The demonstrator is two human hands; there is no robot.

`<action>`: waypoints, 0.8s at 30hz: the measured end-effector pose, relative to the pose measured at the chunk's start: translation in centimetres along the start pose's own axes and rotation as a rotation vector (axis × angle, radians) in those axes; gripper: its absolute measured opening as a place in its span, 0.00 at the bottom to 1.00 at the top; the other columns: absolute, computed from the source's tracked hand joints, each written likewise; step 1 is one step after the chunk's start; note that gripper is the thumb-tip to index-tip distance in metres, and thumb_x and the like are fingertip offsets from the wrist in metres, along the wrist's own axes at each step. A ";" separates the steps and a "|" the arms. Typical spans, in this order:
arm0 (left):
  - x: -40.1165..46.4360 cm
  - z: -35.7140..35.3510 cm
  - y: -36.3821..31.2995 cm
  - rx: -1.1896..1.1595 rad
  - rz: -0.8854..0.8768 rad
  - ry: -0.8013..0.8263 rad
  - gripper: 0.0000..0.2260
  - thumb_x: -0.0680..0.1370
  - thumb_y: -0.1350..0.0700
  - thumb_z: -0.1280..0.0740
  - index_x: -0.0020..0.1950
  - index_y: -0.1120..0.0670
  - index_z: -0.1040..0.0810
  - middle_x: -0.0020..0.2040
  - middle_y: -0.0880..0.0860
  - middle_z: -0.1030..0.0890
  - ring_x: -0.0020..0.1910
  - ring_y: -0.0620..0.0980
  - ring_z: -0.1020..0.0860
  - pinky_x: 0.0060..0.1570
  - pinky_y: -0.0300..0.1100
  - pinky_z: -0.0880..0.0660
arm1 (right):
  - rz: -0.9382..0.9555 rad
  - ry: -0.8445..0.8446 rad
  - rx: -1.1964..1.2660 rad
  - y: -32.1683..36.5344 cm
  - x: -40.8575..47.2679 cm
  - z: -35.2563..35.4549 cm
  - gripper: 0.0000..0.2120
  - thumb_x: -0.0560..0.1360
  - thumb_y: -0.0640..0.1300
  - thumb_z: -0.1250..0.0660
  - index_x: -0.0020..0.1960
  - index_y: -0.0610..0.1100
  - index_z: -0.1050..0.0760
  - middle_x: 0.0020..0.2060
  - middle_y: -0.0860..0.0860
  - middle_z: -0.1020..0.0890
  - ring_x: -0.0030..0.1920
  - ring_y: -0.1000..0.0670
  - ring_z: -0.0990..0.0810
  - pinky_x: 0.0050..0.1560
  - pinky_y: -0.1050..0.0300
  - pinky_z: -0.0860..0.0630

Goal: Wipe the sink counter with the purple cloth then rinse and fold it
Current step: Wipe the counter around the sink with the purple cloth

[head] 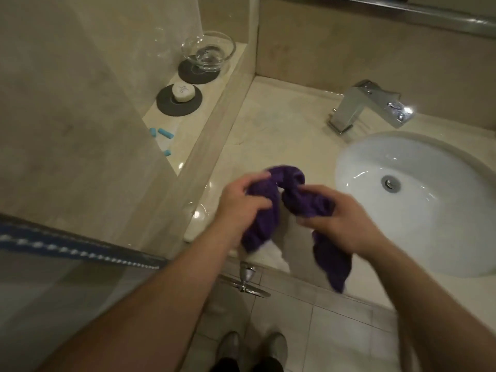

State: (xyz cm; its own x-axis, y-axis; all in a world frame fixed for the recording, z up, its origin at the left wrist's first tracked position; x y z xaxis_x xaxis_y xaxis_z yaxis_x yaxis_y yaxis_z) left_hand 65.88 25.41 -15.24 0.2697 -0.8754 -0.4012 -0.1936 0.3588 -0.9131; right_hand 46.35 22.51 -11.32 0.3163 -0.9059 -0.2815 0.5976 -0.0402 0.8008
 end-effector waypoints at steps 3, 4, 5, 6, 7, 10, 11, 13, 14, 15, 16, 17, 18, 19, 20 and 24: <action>4.2 1.3 -5.0 0.266 -0.151 -0.108 0.24 0.65 0.73 0.31 0.47 0.45 0.16 0.45 0.46 0.16 0.47 0.48 0.18 0.52 0.41 0.20 | 0.059 -0.098 -0.083 0.8 2.6 6.4 0.20 0.72 0.36 0.26 0.57 0.57 0.20 0.47 0.62 0.17 0.44 0.67 0.20 0.58 0.63 0.25; 5.2 1.1 -6.7 0.379 -0.223 -0.113 0.22 0.67 0.72 0.32 0.48 0.46 0.16 0.45 0.46 0.16 0.47 0.47 0.18 0.52 0.40 0.21 | 0.071 -0.109 -0.075 0.9 3.5 7.6 0.19 0.73 0.38 0.27 0.58 0.57 0.20 0.48 0.63 0.18 0.46 0.65 0.20 0.57 0.62 0.25; 5.9 0.7 -8.3 0.529 -0.308 -0.131 0.19 0.70 0.70 0.33 0.49 0.47 0.16 0.48 0.45 0.16 0.48 0.46 0.19 0.53 0.40 0.22 | 0.070 -0.091 -0.097 0.6 4.6 7.8 0.18 0.75 0.40 0.28 0.61 0.57 0.21 0.50 0.63 0.18 0.48 0.62 0.21 0.57 0.61 0.27; 6.5 0.5 -9.8 0.697 -0.398 -0.169 0.17 0.72 0.68 0.35 0.50 0.48 0.15 0.51 0.45 0.16 0.52 0.46 0.20 0.56 0.41 0.23 | 0.063 -0.054 -0.167 0.2 5.5 7.6 0.18 0.76 0.44 0.29 0.64 0.57 0.22 0.53 0.62 0.20 0.51 0.59 0.21 0.57 0.60 0.31; 6.8 0.3 -11.0 0.853 -0.489 -0.205 0.16 0.73 0.66 0.37 0.49 0.50 0.14 0.55 0.46 0.16 0.55 0.47 0.20 0.59 0.42 0.24 | 0.054 -0.022 -0.264 -0.7 6.5 7.2 0.18 0.77 0.46 0.30 0.66 0.57 0.23 0.57 0.60 0.21 0.55 0.55 0.23 0.59 0.61 0.34; 8.7 -1.2 -10.5 1.187 -0.571 -0.119 0.14 0.72 0.60 0.35 0.53 0.49 0.15 0.57 0.48 0.16 0.57 0.52 0.21 0.60 0.48 0.24 | 0.023 0.029 -0.342 -3.2 8.0 5.9 0.18 0.78 0.50 0.32 0.68 0.55 0.23 0.61 0.56 0.23 0.63 0.51 0.25 0.59 0.62 0.36; 9.2 -2.1 -9.5 1.244 -0.578 -0.029 0.16 0.71 0.58 0.34 0.56 0.48 0.17 0.56 0.48 0.17 0.56 0.53 0.21 0.59 0.49 0.24 | 0.024 0.018 -0.325 -3.9 8.3 5.6 0.20 0.78 0.52 0.32 0.69 0.55 0.25 0.62 0.55 0.23 0.65 0.50 0.26 0.60 0.61 0.36; 9.8 -4.5 -6.6 1.321 -0.590 0.189 0.23 0.71 0.56 0.32 0.67 0.48 0.23 0.62 0.49 0.20 0.62 0.54 0.24 0.63 0.51 0.27 | 0.021 -0.069 -0.348 -5.2 8.9 5.3 0.28 0.77 0.57 0.32 0.75 0.55 0.32 0.70 0.50 0.28 0.70 0.47 0.29 0.65 0.58 0.35; 10.3 -5.3 -5.0 1.377 -0.568 0.275 0.28 0.72 0.56 0.32 0.73 0.48 0.28 0.68 0.50 0.23 0.67 0.55 0.28 0.67 0.52 0.31 | 0.024 -0.092 -0.380 -5.7 9.1 4.8 0.31 0.77 0.59 0.32 0.78 0.55 0.36 0.74 0.48 0.32 0.73 0.46 0.32 0.69 0.55 0.35; 10.9 -5.6 -3.7 1.446 -0.534 0.314 0.32 0.73 0.56 0.31 0.77 0.47 0.33 0.73 0.50 0.28 0.72 0.55 0.33 0.72 0.53 0.35 | 0.041 -0.084 -0.439 -6.0 9.3 3.8 0.34 0.77 0.61 0.35 0.79 0.55 0.40 0.76 0.46 0.35 0.75 0.44 0.35 0.73 0.50 0.36; 11.7 -5.4 -3.0 1.500 -0.508 0.311 0.33 0.74 0.56 0.31 0.79 0.47 0.36 0.76 0.50 0.32 0.75 0.54 0.37 0.74 0.54 0.38 | 0.075 -0.066 -0.516 -6.1 9.5 2.5 0.34 0.78 0.62 0.38 0.80 0.55 0.42 0.77 0.45 0.36 0.75 0.43 0.36 0.74 0.46 0.37; 12.3 -5.1 -2.7 1.536 -0.502 0.288 0.34 0.74 0.57 0.32 0.79 0.46 0.37 0.76 0.49 0.32 0.75 0.55 0.38 0.73 0.55 0.38 | 0.119 -0.052 -0.577 -6.3 9.7 1.4 0.32 0.78 0.61 0.40 0.80 0.54 0.41 0.76 0.45 0.35 0.74 0.42 0.35 0.74 0.45 0.35; 12.7 -5.0 -2.8 1.566 -0.520 0.260 0.32 0.75 0.59 0.32 0.78 0.45 0.36 0.74 0.49 0.30 0.72 0.55 0.36 0.71 0.55 0.34 | 0.154 -0.060 -0.585 -6.3 9.9 1.0 0.29 0.79 0.58 0.39 0.78 0.53 0.36 0.74 0.45 0.32 0.71 0.42 0.31 0.71 0.46 0.32; 13.0 -5.0 -3.2 1.600 -0.547 0.241 0.30 0.75 0.60 0.33 0.76 0.44 0.33 0.70 0.49 0.27 0.68 0.56 0.33 0.65 0.55 0.30 | 0.174 -0.094 -0.553 -6.1 10.3 1.4 0.24 0.79 0.53 0.37 0.75 0.53 0.31 0.70 0.45 0.27 0.68 0.42 0.27 0.67 0.48 0.29; 13.1 -5.3 -3.8 1.642 -0.579 0.231 0.27 0.75 0.61 0.33 0.73 0.44 0.30 0.66 0.49 0.25 0.63 0.56 0.31 0.60 0.55 0.27 | 0.193 -0.157 -0.514 -5.6 10.6 2.5 0.21 0.78 0.47 0.35 0.71 0.52 0.25 0.65 0.45 0.22 0.63 0.41 0.24 0.62 0.50 0.27; 14.0 -5.4 -8.1 1.851 -0.670 0.113 0.16 0.76 0.57 0.33 0.62 0.46 0.21 0.57 0.52 0.23 0.57 0.59 0.28 0.54 0.54 0.26 | 0.256 -0.361 -0.418 -1.8 11.6 7.8 0.19 0.78 0.40 0.35 0.67 0.50 0.23 0.59 0.45 0.20 0.59 0.42 0.22 0.61 0.54 0.29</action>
State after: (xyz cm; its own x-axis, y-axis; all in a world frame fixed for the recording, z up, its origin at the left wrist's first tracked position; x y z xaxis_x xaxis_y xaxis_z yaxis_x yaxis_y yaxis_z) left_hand 66.12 8.51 -13.06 -0.1971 -0.9770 -0.0815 0.9689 -0.2068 0.1357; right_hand 43.17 8.79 -11.90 0.2618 -0.9536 0.1485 0.7974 0.3004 0.5233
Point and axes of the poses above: each hand's wrist, its own x-axis towards the middle knuckle, its own z-axis out of the back of the hand, y = z × x, the point moved 10 cm from there along x, towards the middle knuckle
